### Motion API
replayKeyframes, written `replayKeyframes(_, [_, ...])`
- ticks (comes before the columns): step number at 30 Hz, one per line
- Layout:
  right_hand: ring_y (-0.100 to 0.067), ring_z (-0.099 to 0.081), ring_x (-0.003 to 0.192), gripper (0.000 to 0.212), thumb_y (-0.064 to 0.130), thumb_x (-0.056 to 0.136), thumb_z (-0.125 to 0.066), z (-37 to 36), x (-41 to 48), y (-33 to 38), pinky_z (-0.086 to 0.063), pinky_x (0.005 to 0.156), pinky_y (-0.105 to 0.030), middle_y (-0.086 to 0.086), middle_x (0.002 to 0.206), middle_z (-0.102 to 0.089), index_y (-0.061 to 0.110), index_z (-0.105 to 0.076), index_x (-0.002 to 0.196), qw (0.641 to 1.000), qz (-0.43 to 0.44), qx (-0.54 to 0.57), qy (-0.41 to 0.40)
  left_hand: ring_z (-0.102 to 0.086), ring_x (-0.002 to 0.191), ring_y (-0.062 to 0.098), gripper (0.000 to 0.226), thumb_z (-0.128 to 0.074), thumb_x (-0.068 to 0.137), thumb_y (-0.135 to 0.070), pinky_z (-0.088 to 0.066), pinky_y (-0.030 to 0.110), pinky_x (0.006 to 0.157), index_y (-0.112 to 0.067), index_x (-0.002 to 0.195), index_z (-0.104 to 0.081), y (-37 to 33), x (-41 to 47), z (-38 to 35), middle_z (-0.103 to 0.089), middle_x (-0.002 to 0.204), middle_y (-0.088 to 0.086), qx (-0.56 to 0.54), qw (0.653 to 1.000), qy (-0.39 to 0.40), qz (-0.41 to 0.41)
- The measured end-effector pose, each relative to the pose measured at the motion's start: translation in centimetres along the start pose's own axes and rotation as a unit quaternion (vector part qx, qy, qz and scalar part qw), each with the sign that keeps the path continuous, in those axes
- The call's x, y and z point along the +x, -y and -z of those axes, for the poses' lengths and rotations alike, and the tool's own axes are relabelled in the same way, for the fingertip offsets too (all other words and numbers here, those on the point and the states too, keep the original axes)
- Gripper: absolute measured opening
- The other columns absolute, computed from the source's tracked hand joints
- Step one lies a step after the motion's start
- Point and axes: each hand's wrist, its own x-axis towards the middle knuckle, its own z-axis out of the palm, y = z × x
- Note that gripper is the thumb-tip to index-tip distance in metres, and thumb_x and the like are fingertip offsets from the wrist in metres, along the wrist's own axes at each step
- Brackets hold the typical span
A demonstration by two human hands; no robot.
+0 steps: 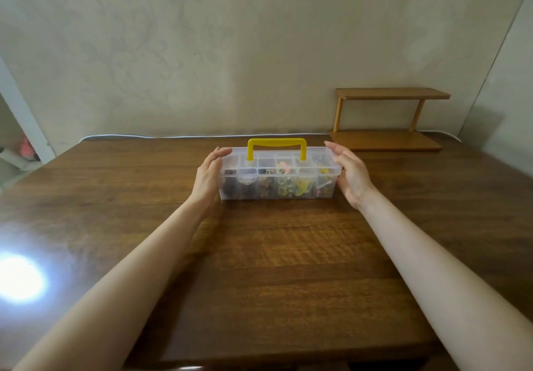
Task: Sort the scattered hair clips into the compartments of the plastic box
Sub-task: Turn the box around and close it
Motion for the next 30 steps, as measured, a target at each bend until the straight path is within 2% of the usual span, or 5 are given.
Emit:
replayKeyframes(3, [-0.015,-0.052,0.118,0.033,0.010,0.098,-0.036,-0.7,-0.4,0.1,-0.048,0.093,-0.032,-0.006,0.135,-0.051,0.018,-0.063,0.116,0.989,0.066,-0.128,-0.035,-0.033,0.134,0.011,0.033,-0.032,0.101,-0.018,-0.029,0.025,0.106,-0.012,0.109,-0.064,-0.5,-0.8,-0.3,-0.037,0.144,-0.002,0.099,0.990,-0.050,-0.085])
replayKeyframes(9, [-0.016,-0.027,0.140,0.041,0.038,0.085,-0.064,-0.6,-1.4,-0.8,-0.021,0.113,-0.038,0.000,0.140,-0.049,0.015,-0.063,0.119,0.910,0.185,-0.370,0.015,-0.018,0.143,0.017,0.056,-0.058,0.082,-0.048,-0.027,0.046,0.112,-0.020,0.129,-0.051,-0.1,-1.7,0.4,-0.034,0.149,0.003,0.300,0.943,0.040,-0.136])
replayKeyframes(15, [-0.022,-0.024,0.142,0.064,0.041,0.069,-0.077,0.4,-1.6,-0.8,-0.024,0.112,-0.045,-0.002,0.144,-0.045,0.022,-0.057,0.127,0.836,0.242,-0.490,0.050,-0.013,0.145,0.024,0.079,-0.066,0.076,-0.050,-0.028,0.051,0.110,-0.022,0.143,-0.034,0.2,-1.9,0.7,-0.032,0.151,0.003,0.452,0.862,0.058,-0.223])
replayKeyframes(19, [-0.025,-0.028,0.140,0.058,0.045,0.073,-0.073,0.2,-1.6,-1.3,-0.027,0.110,-0.041,-0.005,0.141,-0.049,0.020,-0.060,0.123,0.818,0.280,-0.502,0.032,-0.014,0.145,0.026,0.079,-0.062,0.078,-0.054,-0.017,0.048,0.117,-0.018,0.142,-0.035,0.8,-1.9,0.6,-0.031,0.152,0.003,0.480,0.840,0.031,-0.252])
replayKeyframes(30, [-0.029,-0.034,0.137,0.056,0.032,0.077,-0.074,0.8,-1.6,-2.2,-0.034,0.105,-0.041,-0.007,0.135,-0.053,0.017,-0.057,0.128,0.785,0.334,-0.521,0.030,-0.029,0.139,0.031,0.072,-0.064,0.080,-0.048,-0.038,0.050,0.103,-0.022,0.142,-0.038,0.8,-2.0,0.4,-0.035,0.150,0.001,0.485,0.843,0.030,-0.230])
